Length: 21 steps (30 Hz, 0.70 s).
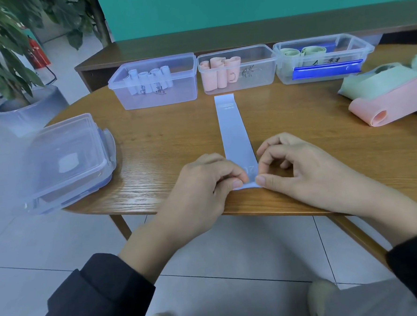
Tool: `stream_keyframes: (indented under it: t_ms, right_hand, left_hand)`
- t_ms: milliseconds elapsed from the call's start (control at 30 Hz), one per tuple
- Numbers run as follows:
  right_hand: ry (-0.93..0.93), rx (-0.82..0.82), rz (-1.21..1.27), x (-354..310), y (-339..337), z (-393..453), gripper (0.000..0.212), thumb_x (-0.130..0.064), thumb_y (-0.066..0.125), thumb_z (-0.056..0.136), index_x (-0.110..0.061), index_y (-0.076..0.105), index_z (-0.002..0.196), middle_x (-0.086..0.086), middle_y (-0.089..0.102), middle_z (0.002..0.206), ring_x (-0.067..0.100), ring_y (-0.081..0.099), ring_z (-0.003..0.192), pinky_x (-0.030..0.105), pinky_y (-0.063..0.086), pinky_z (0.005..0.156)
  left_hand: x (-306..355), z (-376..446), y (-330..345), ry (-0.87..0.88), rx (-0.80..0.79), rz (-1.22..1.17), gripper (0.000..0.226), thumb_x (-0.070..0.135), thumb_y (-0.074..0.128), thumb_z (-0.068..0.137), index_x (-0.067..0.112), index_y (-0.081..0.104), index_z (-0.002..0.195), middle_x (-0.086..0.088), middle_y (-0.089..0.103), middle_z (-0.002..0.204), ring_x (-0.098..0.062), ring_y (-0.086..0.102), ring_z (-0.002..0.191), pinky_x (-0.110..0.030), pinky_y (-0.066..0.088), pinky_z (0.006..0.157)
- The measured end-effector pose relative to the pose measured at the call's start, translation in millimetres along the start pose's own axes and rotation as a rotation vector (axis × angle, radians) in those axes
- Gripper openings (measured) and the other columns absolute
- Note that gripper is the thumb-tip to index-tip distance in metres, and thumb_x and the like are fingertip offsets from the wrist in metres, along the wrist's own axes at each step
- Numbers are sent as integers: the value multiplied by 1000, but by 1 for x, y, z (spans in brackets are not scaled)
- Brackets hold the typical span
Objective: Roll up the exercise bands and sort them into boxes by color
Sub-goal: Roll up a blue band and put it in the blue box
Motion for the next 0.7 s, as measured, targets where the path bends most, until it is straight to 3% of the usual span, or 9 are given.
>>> stream_keyframes:
  t_ms: [200,300,467,600,700]
  right_hand:
    - [19,60,-50,0,5,-1,8,-34,69,88,-33,63,82,-15,56,107,2,53,100,10,38,83]
    - [35,85,-73,0,7,-2,9,-32,68,90,-33,62,84,-15,55,106,-2,52,99,6,35,83]
    - [55,170,-107,2,11,3,9,-30,66,92,-29,61,85,-12,55,99,-4,52,93,5,36,79]
    - [33,232,-101,2,13,3,7,-29,68,92,-26,63,87,-13,56,94,-3,55,91,7,40,77]
    - [-106,305,-84,-2,12,-4,3,-20,67,94,-22,67,91,-12,62,97,3,60,92,17,47,81]
  left_hand:
    - [-5,-13,16,227,95,358,33,-12,64,85,11,72,106,0,63,100,-18,49,89,-32,48,78]
    - [0,-23,15,193,100,324,26,6,53,98,10,69,118,1,60,115,-23,51,101,-41,49,83]
    - [8,-29,15,109,39,444,46,39,39,104,15,63,134,4,56,134,-24,50,119,-46,46,89]
    - [10,-28,14,63,-15,537,58,51,25,106,19,61,137,6,51,146,-22,47,124,-46,43,93]
    - [11,-27,14,19,-47,568,60,52,20,106,22,61,138,4,49,151,-23,47,127,-47,42,94]
Point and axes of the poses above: each hand's wrist, its own z-axis towards the middle knuckle, its own y-axis out of the palm, x = y × z, the point moved 1 cm from there along z, towards the middle knuckle
